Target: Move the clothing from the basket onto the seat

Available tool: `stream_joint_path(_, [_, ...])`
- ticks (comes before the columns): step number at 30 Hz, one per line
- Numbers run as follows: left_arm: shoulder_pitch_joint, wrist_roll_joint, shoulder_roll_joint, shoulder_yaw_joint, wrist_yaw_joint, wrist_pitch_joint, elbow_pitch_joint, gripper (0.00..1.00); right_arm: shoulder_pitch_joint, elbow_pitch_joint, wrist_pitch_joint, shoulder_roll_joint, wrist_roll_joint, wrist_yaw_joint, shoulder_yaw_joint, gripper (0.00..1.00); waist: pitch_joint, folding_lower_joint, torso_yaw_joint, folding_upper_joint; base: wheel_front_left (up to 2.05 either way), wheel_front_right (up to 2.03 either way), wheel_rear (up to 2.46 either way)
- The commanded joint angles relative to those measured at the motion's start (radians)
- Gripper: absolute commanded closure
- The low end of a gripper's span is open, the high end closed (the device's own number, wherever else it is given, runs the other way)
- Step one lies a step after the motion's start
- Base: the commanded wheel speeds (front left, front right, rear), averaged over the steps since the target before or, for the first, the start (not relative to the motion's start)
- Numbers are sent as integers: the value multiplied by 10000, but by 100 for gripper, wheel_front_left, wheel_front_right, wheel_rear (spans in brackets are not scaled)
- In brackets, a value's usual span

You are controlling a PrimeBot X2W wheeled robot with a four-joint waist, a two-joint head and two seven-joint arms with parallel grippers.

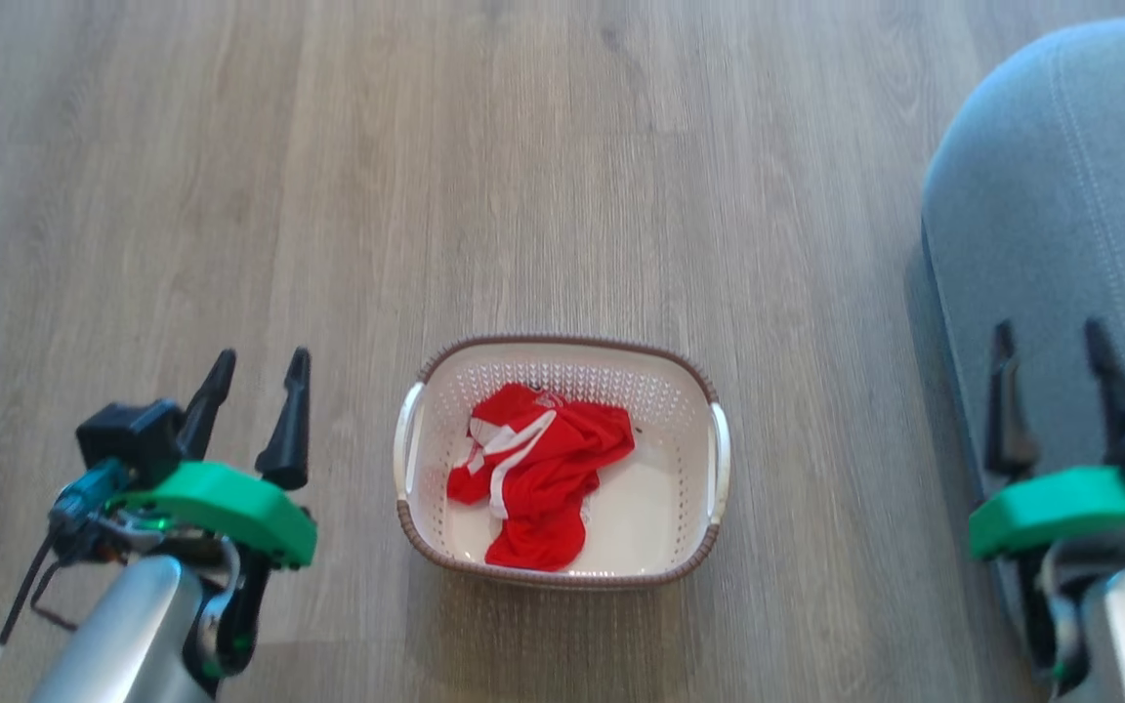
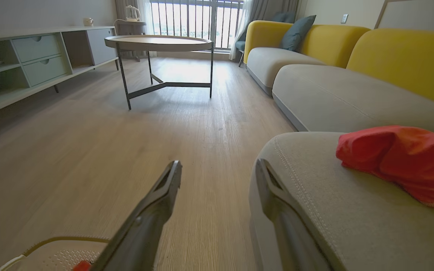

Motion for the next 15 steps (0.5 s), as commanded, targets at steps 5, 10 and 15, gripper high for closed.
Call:
stream_joint_path(5, [186, 386, 162, 928, -120, -95, -141, 0, 494, 108, -384, 339, -382, 69, 569, 0, -361, 1, -3, -1, 0, 0, 0])
stream_joint_path(10, [462, 678, -34, 1331, -201, -96, -190, 0, 593, 466, -556, 570, -618, 69, 648, 0, -508, 1, -152, -1, 0, 0, 0])
stream_joint_path(15, [711, 898, -303, 1584, -305, -96, -278, 0, 543, 603, -617, 674, -708, 69, 632, 0, -575, 1, -235, -1, 0, 0, 0])
